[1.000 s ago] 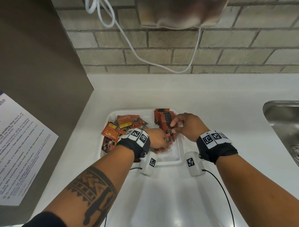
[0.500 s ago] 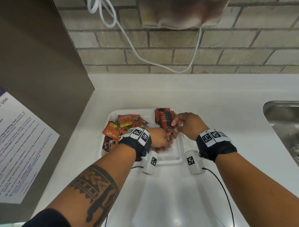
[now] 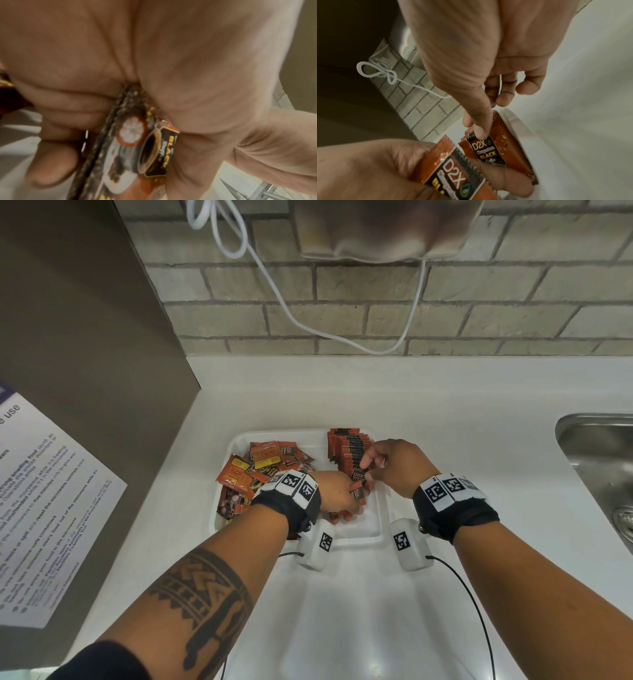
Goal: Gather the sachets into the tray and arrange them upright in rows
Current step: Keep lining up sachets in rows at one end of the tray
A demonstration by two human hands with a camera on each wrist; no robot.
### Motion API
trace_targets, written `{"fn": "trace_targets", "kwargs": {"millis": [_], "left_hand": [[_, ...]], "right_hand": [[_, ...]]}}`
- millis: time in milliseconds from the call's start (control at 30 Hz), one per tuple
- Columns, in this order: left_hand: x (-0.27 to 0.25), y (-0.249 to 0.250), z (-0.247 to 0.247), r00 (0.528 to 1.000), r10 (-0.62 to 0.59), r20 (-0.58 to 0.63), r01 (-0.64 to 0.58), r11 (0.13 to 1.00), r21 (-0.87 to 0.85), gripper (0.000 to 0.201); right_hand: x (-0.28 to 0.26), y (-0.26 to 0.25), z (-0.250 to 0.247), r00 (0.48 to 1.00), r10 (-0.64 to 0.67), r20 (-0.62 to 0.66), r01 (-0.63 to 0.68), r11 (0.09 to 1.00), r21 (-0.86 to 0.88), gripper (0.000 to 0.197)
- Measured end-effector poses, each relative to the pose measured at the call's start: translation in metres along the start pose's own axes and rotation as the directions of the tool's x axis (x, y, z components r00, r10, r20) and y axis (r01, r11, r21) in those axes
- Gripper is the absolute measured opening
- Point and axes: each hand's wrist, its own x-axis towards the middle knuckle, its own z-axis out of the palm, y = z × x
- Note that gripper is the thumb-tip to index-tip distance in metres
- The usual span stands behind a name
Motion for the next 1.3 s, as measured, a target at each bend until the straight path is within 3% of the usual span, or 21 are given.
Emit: {"fn": "trace_targets", "kwargs": {"millis": [167,333,467,667,867,1100,1300], "left_hand": [[-0.003,0.001,0.002,1.0,0.014,-0.005,-0.014,1.0,-0.027,0.013],[-0.007,-0.002,0.0,1.0,0.022,-0.013,-0.022,0.998,-0.054,0.024],[-0.018,-0.01,-0.01,0.996,0.091,-0.01,-0.091,0.978,-0.187,0.026],[-0.028,-0.017,-0.021,0.951,0.268,-0.157,-0.304,0.908,-0.289,0.027],[-0.038,-0.017,-0.014,0.921,0.368,-0.123,-0.368,0.725,-0.582,0.023],[-0.046,-0.017,-0.011,0.904,0.344,-0.252,-0.424,0.786,-0.449,0.019],[-0.05,-0.017,-0.015,0.905,0.286,-0.314,-0.376,0.884,-0.278,0.015]], "right_hand": [[0.0,0.0,0.0,1.0,-0.008,-0.008,0.008,1.0,-0.007,0.022],[-0.002,0.002,-0.003,0.999,-0.015,-0.033,0.015,1.0,0.005,0.021],[-0.012,0.001,-0.009,0.995,-0.045,-0.092,0.05,0.997,0.057,0.01],[-0.03,-0.015,-0.009,0.993,-0.106,-0.053,0.116,0.958,0.261,0.009],[-0.025,-0.019,-0.022,0.992,-0.089,-0.093,0.114,0.941,0.318,0.005],[-0.028,-0.031,-0.031,0.994,-0.092,-0.057,0.102,0.97,0.219,0.005],[-0.033,-0.036,-0.033,0.987,-0.118,-0.113,0.134,0.98,0.145,0.009]]}}
